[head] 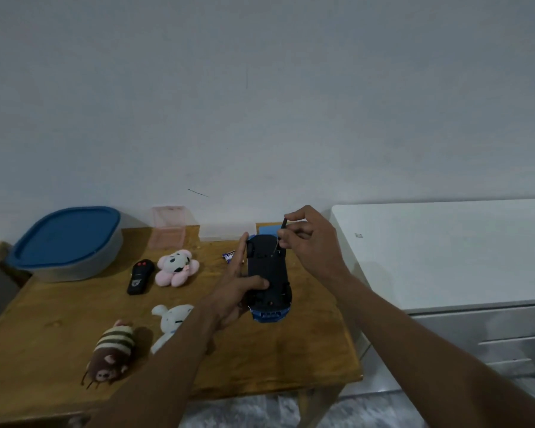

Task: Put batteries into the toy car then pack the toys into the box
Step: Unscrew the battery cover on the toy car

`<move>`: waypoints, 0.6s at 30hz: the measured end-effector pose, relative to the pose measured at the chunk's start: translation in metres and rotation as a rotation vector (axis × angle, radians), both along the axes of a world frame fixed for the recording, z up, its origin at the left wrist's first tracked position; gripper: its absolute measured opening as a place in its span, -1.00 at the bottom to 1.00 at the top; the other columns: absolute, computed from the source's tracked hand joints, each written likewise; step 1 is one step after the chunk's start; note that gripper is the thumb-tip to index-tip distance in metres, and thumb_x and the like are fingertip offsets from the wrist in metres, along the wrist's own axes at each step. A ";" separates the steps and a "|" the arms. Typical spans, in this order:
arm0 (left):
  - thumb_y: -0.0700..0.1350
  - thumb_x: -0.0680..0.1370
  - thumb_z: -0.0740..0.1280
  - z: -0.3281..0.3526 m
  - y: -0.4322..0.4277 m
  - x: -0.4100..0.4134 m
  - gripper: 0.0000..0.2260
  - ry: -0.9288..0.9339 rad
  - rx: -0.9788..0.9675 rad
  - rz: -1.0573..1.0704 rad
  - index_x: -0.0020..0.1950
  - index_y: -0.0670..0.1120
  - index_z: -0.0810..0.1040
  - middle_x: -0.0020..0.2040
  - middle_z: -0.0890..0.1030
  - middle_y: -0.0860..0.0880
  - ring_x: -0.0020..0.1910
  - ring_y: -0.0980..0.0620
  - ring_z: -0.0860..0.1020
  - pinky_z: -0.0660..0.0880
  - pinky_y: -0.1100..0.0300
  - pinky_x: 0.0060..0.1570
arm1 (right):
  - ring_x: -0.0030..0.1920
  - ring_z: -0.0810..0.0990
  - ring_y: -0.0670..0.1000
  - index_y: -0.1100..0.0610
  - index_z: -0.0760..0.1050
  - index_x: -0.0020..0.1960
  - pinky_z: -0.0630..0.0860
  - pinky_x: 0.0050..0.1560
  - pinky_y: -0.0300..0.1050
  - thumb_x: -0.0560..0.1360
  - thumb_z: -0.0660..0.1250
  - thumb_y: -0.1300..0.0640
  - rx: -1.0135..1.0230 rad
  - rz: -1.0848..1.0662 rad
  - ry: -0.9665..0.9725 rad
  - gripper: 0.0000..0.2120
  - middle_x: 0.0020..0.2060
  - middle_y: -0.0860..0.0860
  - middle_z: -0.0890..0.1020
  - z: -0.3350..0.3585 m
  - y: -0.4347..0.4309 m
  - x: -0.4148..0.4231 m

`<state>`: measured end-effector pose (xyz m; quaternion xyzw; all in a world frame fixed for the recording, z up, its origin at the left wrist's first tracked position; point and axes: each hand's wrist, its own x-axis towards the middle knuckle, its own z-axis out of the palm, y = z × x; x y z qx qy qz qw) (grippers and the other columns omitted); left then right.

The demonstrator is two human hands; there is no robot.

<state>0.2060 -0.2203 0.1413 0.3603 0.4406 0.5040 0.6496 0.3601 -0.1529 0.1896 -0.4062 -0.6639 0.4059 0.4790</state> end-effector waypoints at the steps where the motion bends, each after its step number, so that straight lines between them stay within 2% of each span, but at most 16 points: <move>1: -0.53 0.45 0.23 0.000 0.001 0.001 -0.09 0.001 -0.003 -0.003 0.49 0.33 0.09 0.24 0.55 -0.14 0.12 -0.29 0.58 0.56 -0.13 -0.01 | -0.28 0.69 0.04 0.17 0.47 -0.01 0.65 -0.10 0.09 0.46 0.40 0.26 0.004 0.005 -0.007 -0.85 -0.27 0.10 0.68 0.000 0.000 0.001; 6: -0.56 0.39 0.31 0.000 0.001 0.004 0.03 0.016 -0.024 -0.031 0.49 0.36 0.02 0.27 0.52 -0.18 0.15 -0.28 0.57 0.57 -0.15 -0.01 | -0.29 0.69 -0.02 0.14 0.47 0.00 0.66 -0.14 0.00 0.48 0.38 0.25 0.016 0.010 -0.046 -0.86 -0.27 0.02 0.68 -0.001 0.003 0.004; 10: -0.58 0.35 0.35 -0.004 0.001 0.006 0.08 0.067 -0.030 -0.053 0.46 0.39 0.01 0.33 0.43 -0.21 0.17 -0.31 0.55 0.54 -0.24 0.05 | -0.28 0.69 -0.02 0.14 0.47 0.00 0.66 -0.15 -0.02 0.48 0.37 0.27 0.035 0.004 -0.059 -0.86 -0.26 0.02 0.68 -0.004 0.006 0.006; 14: -0.54 0.34 0.34 -0.009 0.001 0.008 0.05 0.148 0.000 -0.033 0.45 0.41 0.04 0.34 0.40 -0.23 0.15 -0.30 0.55 0.57 -0.20 0.01 | -0.30 0.69 -0.05 0.13 0.46 -0.01 0.65 -0.17 -0.11 0.48 0.38 0.27 0.033 -0.004 -0.059 -0.86 -0.25 0.03 0.68 -0.005 0.005 0.006; 18: -0.50 0.34 0.36 -0.012 0.001 0.007 0.01 0.152 0.008 -0.033 0.43 0.42 0.06 0.33 0.42 -0.23 0.18 -0.28 0.54 0.54 -0.24 0.08 | -0.28 0.69 -0.04 0.11 0.47 -0.01 0.66 -0.15 -0.08 0.48 0.38 0.27 0.047 -0.011 -0.066 -0.85 -0.25 0.04 0.69 -0.007 0.005 0.007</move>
